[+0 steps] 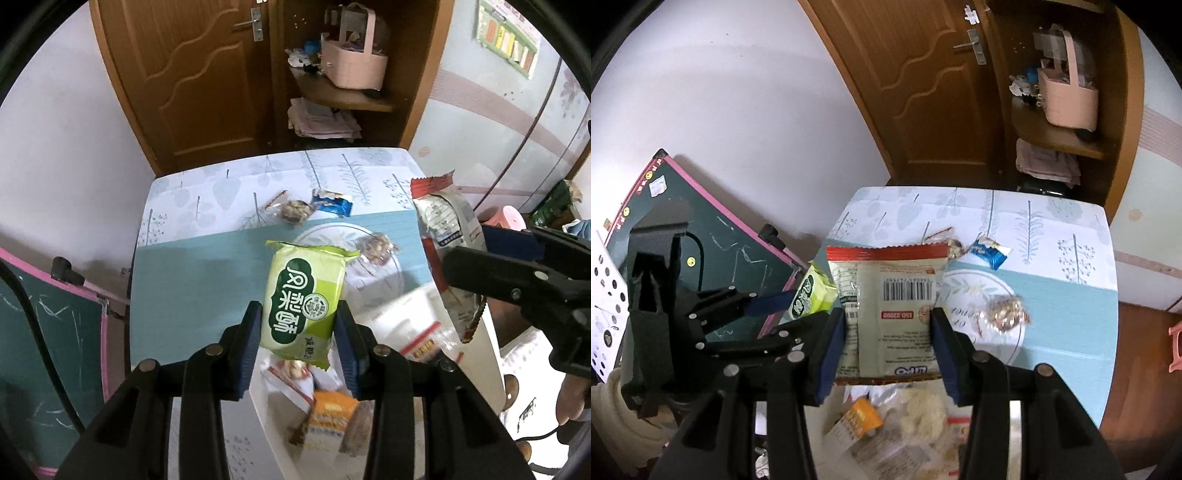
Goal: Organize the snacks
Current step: 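Lower the green cake and barcoded bag into the white tray, open both tools, then move both open tools back over the snack plate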
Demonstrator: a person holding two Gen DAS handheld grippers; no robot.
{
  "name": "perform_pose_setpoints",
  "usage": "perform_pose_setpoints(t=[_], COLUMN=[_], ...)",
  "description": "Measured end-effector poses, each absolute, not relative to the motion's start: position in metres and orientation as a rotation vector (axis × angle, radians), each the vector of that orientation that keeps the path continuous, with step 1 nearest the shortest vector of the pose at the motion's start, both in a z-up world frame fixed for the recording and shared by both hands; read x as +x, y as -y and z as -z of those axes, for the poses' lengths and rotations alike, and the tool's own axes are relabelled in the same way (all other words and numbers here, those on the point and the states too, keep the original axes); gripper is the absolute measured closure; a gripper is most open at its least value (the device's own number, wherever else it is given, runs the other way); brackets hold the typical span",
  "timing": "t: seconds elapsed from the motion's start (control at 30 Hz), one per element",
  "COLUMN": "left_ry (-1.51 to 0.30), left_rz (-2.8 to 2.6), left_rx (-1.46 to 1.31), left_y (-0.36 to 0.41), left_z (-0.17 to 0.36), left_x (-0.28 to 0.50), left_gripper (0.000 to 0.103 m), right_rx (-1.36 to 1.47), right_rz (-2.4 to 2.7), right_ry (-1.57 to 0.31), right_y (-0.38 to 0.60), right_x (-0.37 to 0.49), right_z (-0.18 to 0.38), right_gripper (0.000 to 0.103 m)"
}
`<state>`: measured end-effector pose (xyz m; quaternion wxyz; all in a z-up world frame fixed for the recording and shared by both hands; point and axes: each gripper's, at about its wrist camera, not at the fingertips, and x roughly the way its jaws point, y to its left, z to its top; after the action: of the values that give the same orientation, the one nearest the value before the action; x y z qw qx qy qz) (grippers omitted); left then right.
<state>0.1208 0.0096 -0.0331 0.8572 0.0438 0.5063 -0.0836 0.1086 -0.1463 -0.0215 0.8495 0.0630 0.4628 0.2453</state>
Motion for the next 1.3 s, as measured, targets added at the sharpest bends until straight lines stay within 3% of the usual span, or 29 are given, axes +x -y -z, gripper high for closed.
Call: perform_pose_setpoints(t=[0.33, 0.9, 0.93, 0.97, 1.03, 1.3], left_ry=[-1.104, -1.191, -1.186, -1.180, -1.162, -1.140], left_rz=[0.194, 0.202, 0.203, 0.204, 0.202, 0.177], left_rx=[0.075, 0.117, 0.115, 0.113, 0.108, 0.090], left_y=[-0.001, 0.018, 0.018, 0.018, 0.017, 0.008], left_z=[0.053, 0.089, 0.087, 0.086, 0.082, 0.073], left_x=[0.077, 0.049, 0.049, 0.048, 0.048, 0.048], left_gripper=[0.066, 0.064, 0.057, 0.040, 0.018, 0.017], right_rx=[0.091, 0.112, 0.115, 0.122, 0.141, 0.133], right_rz=[-0.478, -0.327, -0.318, -0.310, -0.302, -0.307], right_ry=[-1.002, -1.193, -1.204, -1.214, -1.227, -1.218], right_y=[0.147, 0.170, 0.170, 0.171, 0.173, 0.168], right_x=[0.050, 0.019, 0.020, 0.020, 0.021, 0.021], right_z=[0.024, 0.082, 0.084, 0.086, 0.088, 0.085], right_gripper=[0.056, 0.053, 0.052, 0.052, 0.051, 0.050])
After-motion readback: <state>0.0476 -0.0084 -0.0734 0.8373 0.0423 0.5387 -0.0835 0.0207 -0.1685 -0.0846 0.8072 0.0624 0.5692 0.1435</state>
